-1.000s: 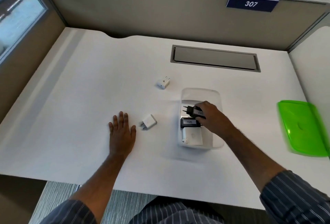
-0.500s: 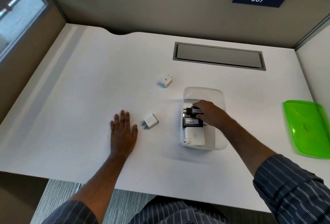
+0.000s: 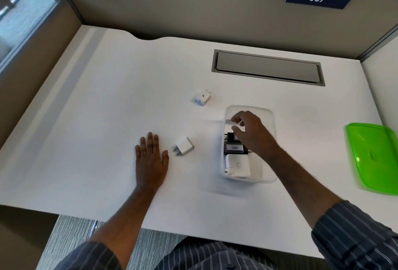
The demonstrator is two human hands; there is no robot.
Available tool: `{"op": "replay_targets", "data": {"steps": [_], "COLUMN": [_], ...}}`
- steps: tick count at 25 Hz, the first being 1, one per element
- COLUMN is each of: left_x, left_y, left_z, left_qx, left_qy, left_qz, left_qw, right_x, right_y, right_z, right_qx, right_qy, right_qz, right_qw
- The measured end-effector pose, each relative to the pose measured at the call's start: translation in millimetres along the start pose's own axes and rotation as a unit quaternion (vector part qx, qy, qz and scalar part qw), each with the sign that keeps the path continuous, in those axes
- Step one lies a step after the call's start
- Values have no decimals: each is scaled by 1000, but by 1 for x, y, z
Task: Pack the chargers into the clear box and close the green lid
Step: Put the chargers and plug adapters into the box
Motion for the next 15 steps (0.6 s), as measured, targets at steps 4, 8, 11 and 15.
{"op": "replay_targets", "data": {"steps": [4, 8, 11, 15], "left_x": [1, 4, 6, 9], "left_y": [-1, 0, 0, 1], "left_z": [-1, -3, -4, -6], "left_qx": [-2, -6, -7, -8], "left_qy": [4, 11, 12, 13], "left_qz": [4, 1, 1, 3], "left_qw": [1000, 1000, 1000, 1000], "right_x": [25, 92, 131, 159], "right_y": [-4, -2, -1, -2], "right_z": [-70, -100, -107, -104], "right_qx": [-144, -168, -170, -179], "right_qy": [2, -92, -163, -254], "right_qz": [14, -132, -203, -228], "right_qw": [990, 973, 950, 923]}}
Point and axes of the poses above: each hand's wrist, its own y-axis towards the middle knuckle, its own x-axis out of the palm, z = x × y, the point moved 8 cm from there along y, towards the middle knuckle, and after that the axes turned 5 degrees about y, right-handed, at the moved point
